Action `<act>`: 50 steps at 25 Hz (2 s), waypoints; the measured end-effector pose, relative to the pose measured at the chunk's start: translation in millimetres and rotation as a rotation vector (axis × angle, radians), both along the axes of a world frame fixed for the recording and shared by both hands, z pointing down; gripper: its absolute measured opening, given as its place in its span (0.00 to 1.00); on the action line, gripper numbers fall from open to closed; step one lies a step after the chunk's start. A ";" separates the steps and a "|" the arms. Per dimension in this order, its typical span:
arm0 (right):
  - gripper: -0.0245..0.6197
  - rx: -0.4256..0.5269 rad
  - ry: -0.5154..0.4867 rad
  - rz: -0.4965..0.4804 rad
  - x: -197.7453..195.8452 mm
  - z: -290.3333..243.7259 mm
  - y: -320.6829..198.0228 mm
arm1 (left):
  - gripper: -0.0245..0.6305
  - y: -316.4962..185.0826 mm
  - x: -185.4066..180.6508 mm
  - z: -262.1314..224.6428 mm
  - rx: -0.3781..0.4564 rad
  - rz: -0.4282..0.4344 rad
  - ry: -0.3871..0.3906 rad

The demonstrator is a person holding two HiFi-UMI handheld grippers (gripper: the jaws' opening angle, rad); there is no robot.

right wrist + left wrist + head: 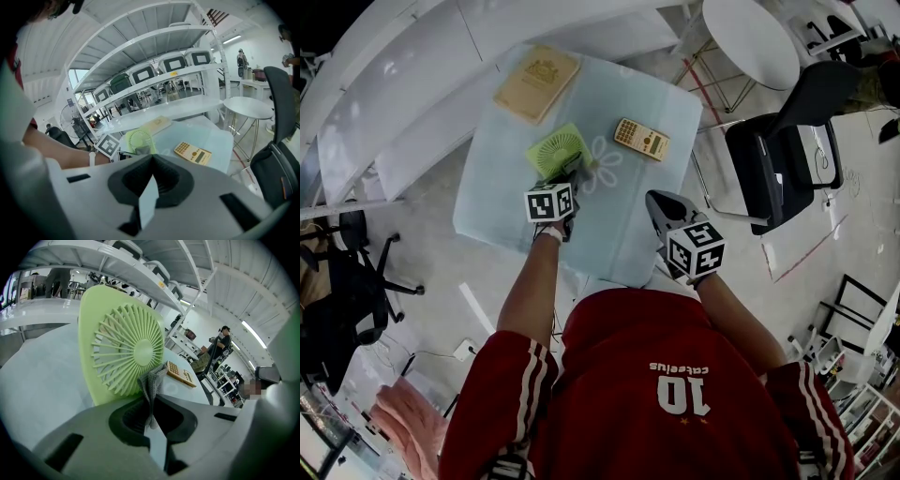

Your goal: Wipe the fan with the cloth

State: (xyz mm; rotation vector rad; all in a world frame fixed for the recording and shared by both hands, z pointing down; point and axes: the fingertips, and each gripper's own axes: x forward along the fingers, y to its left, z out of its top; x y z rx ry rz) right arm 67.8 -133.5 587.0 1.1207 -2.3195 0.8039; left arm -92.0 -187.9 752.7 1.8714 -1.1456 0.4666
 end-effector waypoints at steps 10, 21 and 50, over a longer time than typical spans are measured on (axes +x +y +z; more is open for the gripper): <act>0.04 0.006 0.000 -0.008 -8.3 -1.8 2.5 | 0.08 4.8 -14.3 -1.8 -0.002 -0.009 -0.014; 0.04 0.022 0.009 -0.012 -13.9 -6.3 7.9 | 0.08 10.0 -22.0 -4.1 0.003 -0.016 -0.009; 0.04 0.037 0.003 -0.025 -34.7 -11.3 22.7 | 0.08 32.6 -61.0 -3.0 -0.001 -0.060 -0.039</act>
